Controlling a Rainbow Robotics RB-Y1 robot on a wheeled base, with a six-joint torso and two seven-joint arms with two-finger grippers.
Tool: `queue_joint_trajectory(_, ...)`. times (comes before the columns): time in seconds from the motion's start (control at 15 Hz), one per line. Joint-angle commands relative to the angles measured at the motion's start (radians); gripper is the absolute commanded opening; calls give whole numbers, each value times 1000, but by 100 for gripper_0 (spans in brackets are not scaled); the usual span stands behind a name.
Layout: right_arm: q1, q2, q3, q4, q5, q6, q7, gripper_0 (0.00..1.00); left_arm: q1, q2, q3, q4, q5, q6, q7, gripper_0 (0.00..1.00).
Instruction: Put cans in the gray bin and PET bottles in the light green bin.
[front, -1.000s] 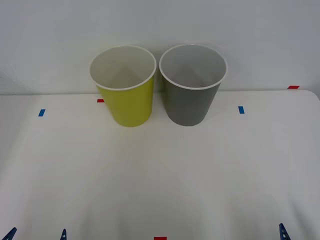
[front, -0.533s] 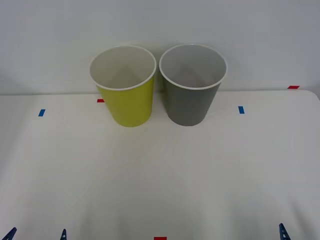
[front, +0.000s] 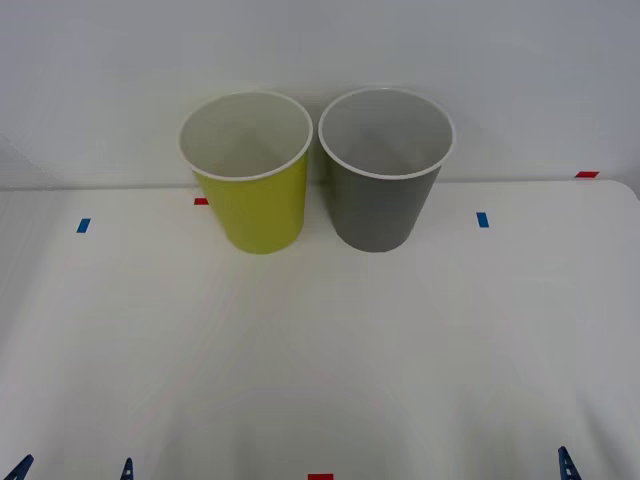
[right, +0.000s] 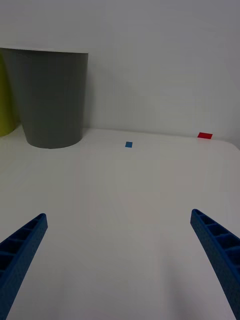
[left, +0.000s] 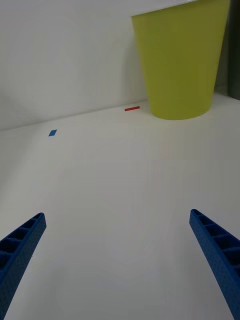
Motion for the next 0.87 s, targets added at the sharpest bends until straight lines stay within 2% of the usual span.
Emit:
queue_joint_trajectory(0.07,0,0,0,0,0,0,0,100,0,0,0,0,0,0,0,100)
queue_joint_trajectory(0.87,0,0,0,0,0,0,0,100,0,0,0,0,0,0,0,100)
